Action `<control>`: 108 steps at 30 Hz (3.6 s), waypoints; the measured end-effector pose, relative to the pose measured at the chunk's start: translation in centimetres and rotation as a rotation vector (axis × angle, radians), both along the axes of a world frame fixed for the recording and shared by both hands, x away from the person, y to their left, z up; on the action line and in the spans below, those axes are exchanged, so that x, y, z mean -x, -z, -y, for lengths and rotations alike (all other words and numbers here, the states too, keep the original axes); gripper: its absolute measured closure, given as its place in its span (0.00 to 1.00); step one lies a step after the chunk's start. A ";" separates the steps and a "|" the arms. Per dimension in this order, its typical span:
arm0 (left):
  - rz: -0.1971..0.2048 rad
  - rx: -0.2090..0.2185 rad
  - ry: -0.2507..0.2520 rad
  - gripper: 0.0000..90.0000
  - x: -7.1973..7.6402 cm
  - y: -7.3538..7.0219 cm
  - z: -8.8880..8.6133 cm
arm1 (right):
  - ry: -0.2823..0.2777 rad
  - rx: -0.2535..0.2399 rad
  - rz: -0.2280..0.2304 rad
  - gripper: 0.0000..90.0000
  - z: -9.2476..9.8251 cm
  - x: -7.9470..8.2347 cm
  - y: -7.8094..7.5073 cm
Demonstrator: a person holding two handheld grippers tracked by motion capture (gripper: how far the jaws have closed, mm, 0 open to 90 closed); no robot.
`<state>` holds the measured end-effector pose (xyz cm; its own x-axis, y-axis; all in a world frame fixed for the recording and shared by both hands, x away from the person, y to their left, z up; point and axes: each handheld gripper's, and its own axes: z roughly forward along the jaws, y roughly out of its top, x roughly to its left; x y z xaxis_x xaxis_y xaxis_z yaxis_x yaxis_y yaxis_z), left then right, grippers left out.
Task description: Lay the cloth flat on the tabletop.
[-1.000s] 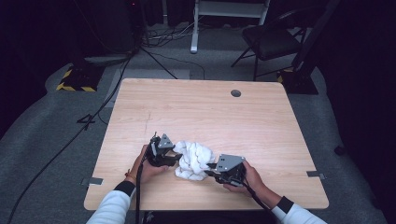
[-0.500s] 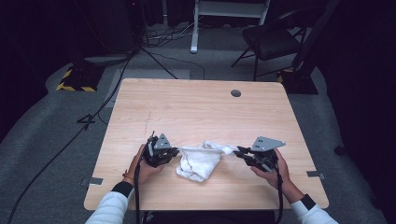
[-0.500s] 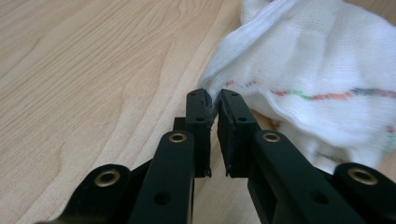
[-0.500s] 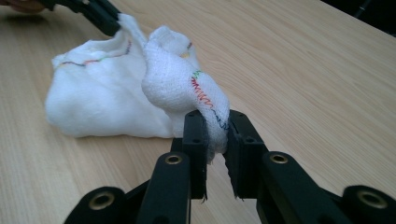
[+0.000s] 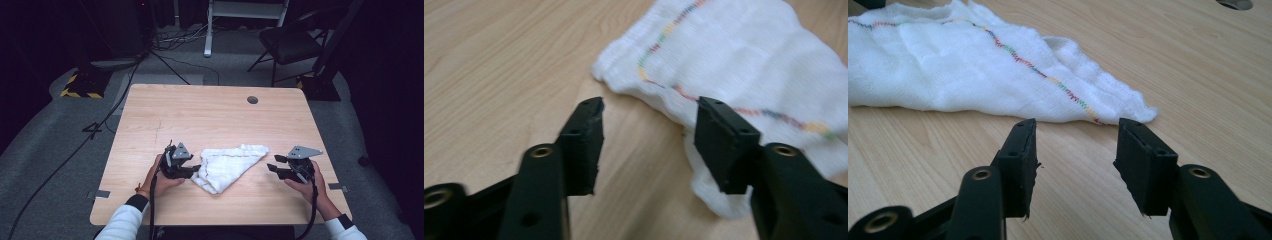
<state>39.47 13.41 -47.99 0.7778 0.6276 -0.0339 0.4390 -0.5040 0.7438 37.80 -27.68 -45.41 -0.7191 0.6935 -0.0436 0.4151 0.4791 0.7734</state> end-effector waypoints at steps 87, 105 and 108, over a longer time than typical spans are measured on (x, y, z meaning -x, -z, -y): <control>-0.057 -0.125 0.314 0.69 0.8 0.5 6.4 | 0.128 0.129 -0.127 0.57 0.2 -8.0 3.2; -0.052 -0.122 0.305 0.63 0.4 0.5 9.5 | 0.129 0.137 -0.036 0.96 0.2 -7.5 2.5; -0.074 -0.105 0.292 0.58 0.0 0.7 10.0 | 0.155 0.099 -0.038 0.77 0.4 -7.7 2.5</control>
<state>39.49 3.42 -48.66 0.9234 0.3812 -0.0436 0.3153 -0.6892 0.6524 45.53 -28.12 -47.89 -0.6061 0.7899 -0.0925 0.5178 0.4803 0.7079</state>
